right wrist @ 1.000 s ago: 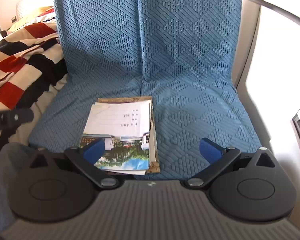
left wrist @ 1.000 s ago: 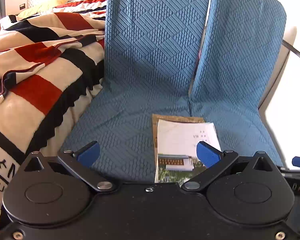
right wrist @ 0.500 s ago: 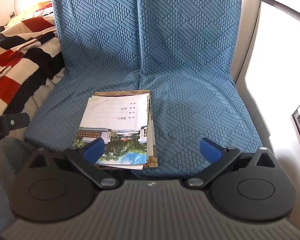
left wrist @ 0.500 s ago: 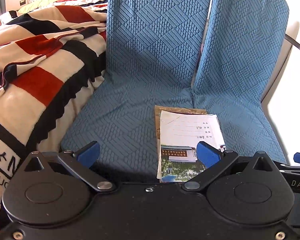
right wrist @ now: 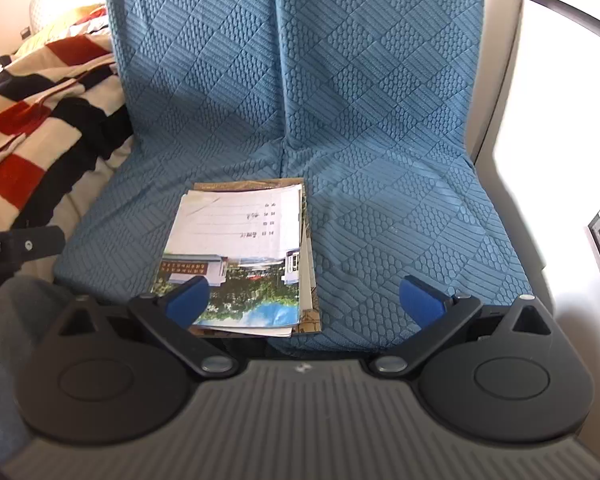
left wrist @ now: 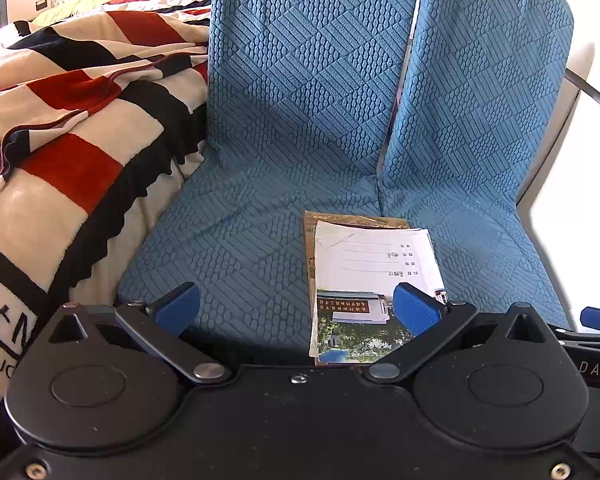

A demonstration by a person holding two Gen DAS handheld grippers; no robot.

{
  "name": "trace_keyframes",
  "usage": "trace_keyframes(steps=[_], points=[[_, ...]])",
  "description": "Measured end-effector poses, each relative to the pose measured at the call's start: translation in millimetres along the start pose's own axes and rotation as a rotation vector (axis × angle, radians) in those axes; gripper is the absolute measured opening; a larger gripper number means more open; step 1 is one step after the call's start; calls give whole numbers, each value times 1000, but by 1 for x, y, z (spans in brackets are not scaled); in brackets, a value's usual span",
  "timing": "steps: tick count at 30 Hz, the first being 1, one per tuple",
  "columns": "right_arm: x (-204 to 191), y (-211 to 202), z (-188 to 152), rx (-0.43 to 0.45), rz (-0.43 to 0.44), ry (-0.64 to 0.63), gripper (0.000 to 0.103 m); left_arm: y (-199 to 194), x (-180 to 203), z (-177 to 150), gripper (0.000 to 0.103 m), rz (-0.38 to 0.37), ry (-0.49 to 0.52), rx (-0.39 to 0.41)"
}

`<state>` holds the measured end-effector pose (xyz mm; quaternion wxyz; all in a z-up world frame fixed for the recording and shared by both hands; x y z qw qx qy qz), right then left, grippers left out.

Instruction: Organize objects

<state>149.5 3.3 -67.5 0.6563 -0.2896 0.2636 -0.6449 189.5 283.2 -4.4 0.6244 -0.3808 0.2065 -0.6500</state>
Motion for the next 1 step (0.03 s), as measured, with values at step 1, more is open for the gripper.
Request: trace_keyframes(steps=[1], points=[[0,0,0,-1,4,4,103,0,0,0,103,-1,0,-2]])
Point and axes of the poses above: each gripper's, at about its wrist camera, not at the fingertips, and y roughly the way its jaws point, x to its right, z to its top, the point moved 1 cm from there along y, roughly the way its jaws point, and after that the axes turned 11 degrees about -y, right-handed, at the moved point
